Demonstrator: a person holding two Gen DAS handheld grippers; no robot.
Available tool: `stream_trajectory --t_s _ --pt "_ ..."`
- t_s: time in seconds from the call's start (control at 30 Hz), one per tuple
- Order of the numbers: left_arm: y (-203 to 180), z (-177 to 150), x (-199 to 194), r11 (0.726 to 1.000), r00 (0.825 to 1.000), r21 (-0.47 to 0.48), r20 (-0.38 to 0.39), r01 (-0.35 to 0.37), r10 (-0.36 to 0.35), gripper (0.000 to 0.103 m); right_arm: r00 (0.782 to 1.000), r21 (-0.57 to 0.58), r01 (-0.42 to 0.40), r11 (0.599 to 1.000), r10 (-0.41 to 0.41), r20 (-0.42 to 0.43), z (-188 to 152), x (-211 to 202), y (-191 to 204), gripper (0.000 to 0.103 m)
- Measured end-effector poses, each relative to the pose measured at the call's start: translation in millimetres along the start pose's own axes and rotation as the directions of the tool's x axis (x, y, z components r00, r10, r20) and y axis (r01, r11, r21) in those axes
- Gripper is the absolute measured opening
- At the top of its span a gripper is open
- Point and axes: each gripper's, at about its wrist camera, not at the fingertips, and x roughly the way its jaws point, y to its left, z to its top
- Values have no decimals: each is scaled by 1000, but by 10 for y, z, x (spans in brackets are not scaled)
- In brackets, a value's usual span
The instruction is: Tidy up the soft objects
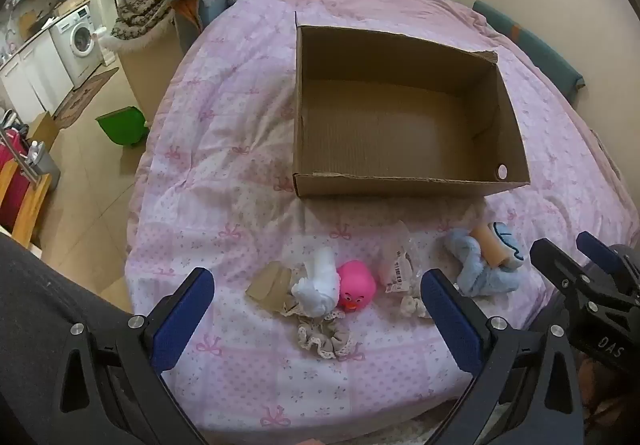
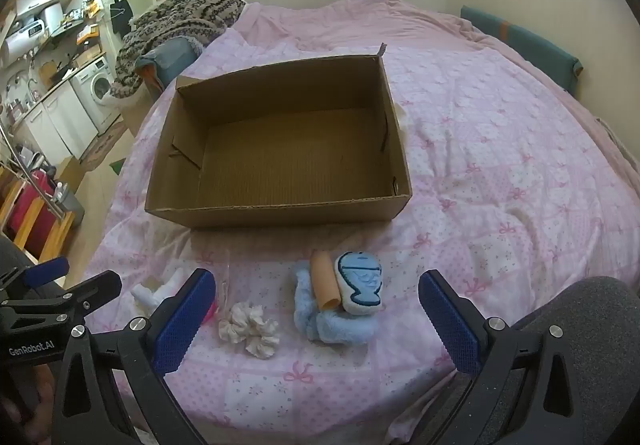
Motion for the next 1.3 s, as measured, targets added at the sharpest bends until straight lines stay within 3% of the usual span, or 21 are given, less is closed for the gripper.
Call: stream_trajectory --t_s 0.17,1.3 --pt "33 0 6 1000 1000 -18 -2 24 -24 103 1000 -1 -2 1000 2 1 1 -1 7 103" --pt "5 6 -29 1000 1000 -8 10 11 -11 103 1000 -2 7 1000 -7 8 9 -16 -13 103"
